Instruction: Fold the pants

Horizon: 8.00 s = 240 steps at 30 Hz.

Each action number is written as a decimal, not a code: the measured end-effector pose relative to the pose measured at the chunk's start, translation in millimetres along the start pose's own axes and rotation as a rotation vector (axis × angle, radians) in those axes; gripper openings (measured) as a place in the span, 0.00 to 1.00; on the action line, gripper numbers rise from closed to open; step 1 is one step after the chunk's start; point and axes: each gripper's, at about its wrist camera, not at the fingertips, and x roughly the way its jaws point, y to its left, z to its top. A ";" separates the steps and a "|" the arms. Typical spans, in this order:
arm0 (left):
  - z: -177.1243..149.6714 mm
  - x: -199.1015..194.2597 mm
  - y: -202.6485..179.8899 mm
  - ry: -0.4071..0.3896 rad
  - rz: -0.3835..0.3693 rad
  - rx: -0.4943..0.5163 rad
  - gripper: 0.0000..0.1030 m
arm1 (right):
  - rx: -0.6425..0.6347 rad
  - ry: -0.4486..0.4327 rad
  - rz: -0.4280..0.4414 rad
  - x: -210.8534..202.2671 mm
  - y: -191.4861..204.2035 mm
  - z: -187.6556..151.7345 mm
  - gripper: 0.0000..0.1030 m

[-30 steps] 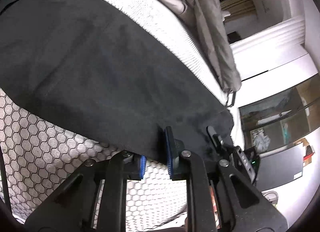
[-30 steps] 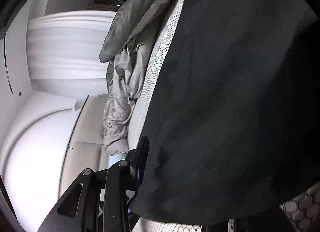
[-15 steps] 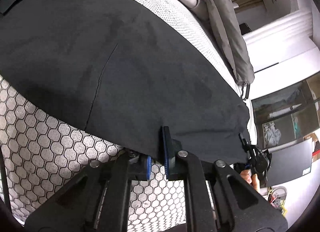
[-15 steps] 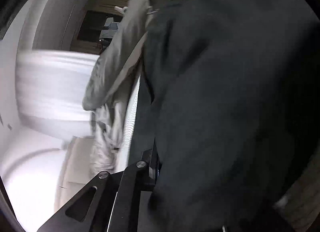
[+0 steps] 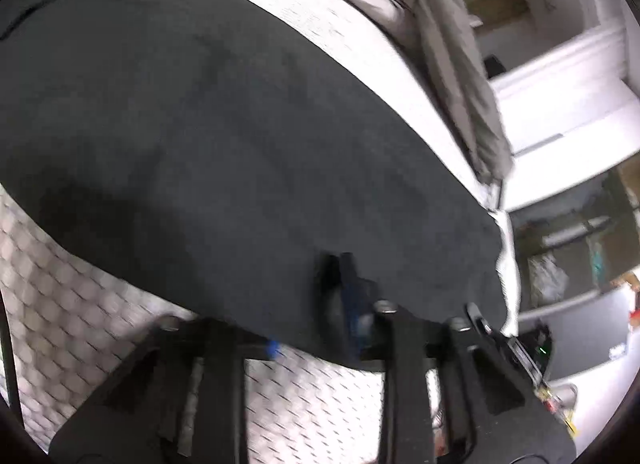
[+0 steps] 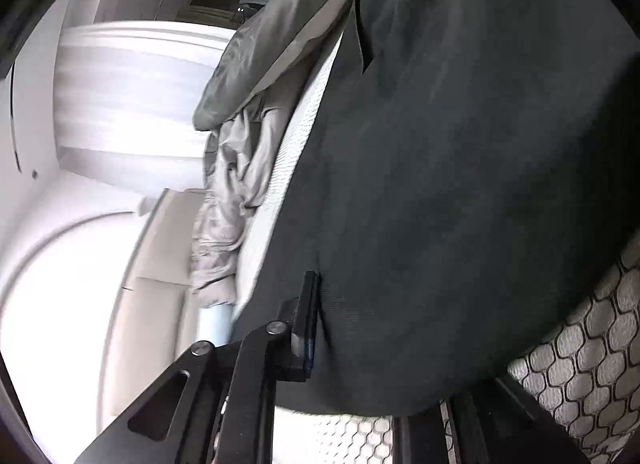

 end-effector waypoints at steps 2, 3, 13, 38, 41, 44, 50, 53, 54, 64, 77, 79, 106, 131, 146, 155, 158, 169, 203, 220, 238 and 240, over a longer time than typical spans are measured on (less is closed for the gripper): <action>7.2 -6.4 8.5 -0.074 0.040 -0.021 0.18 | -0.004 0.000 -0.009 2.4 0.1 0.7 0.10; 11.7 -7.7 12.8 -0.102 0.049 -0.020 0.19 | -0.002 0.007 -0.007 2.9 -0.6 1.2 0.10; 34.5 -8.4 49.4 -0.150 -0.028 -0.076 0.09 | -0.014 0.032 0.012 5.8 3.9 6.7 0.09; 84.0 -92.3 136.6 -0.225 0.092 -0.152 0.15 | -0.031 0.046 0.012 -1.2 -0.9 8.3 0.09; 82.2 -114.8 158.8 -0.257 0.100 -0.179 0.17 | -0.031 0.047 0.011 -0.9 -1.0 8.0 0.09; 84.0 -127.0 173.3 -0.274 0.116 -0.179 0.21 | -0.025 0.048 0.011 -1.4 -2.0 8.1 0.09; 108.2 -135.8 202.9 -0.290 0.095 -0.264 0.25 | -0.032 0.045 0.000 -1.2 -0.6 8.1 0.09; 114.8 -145.3 220.1 -0.345 0.149 -0.307 0.08 | -0.037 0.043 -0.004 -1.9 -0.2 7.5 0.09; 115.6 -148.4 224.9 -0.356 0.153 -0.327 0.08 | -0.039 0.043 -0.005 -1.9 0.1 7.4 0.09; 143.8 -151.2 240.8 -0.309 0.190 -0.298 0.21 | -0.046 0.043 -0.011 -2.1 0.7 6.7 0.09; 104.8 -179.2 236.1 -0.366 0.203 -0.340 0.35 | -0.036 0.052 -0.020 -1.2 0.7 9.0 0.09; 91.1 -169.3 213.3 -0.303 0.148 -0.288 0.39 | -0.044 0.047 -0.033 -1.3 3.4 8.2 0.10; 26.0 -28.1 57.1 -0.064 0.061 -0.144 0.13 | -0.020 -0.033 -0.049 20.4 9.3 21.4 0.11; 40.5 -43.2 63.9 -0.028 0.120 0.020 0.17 | 0.147 -0.357 -0.195 -119.1 -71.9 98.6 0.16; 45.9 -121.9 57.5 -0.175 0.135 0.184 0.74 | 0.123 -0.313 -0.115 -98.5 -72.3 139.6 0.34; 51.1 -125.4 40.9 -0.208 0.077 0.203 0.79 | -0.111 -0.414 -0.183 -106.0 12.2 129.2 0.18; 55.6 -118.4 37.9 -0.200 0.065 0.178 0.79 | -0.331 -0.352 -0.126 -77.3 88.4 105.5 0.18; 62.3 -107.9 46.2 -0.176 0.073 0.141 0.79 | -0.897 0.439 -0.080 90.7 193.4 -50.2 0.54; 99.8 -35.5 41.5 -0.128 0.113 0.260 0.09 | -0.720 0.269 -0.207 84.9 103.8 5.8 0.66; 72.4 -72.7 -4.0 -0.135 0.103 0.275 0.44 | -0.434 0.423 -0.057 51.2 72.0 2.4 0.08; -12.6 23.5 -140.7 0.047 0.051 0.576 0.47 | -0.397 0.365 -0.052 43.3 75.8 4.5 0.28; -17.4 41.4 -143.6 0.080 0.080 0.548 0.47 | -0.383 0.324 -0.083 54.1 74.9 5.2 0.11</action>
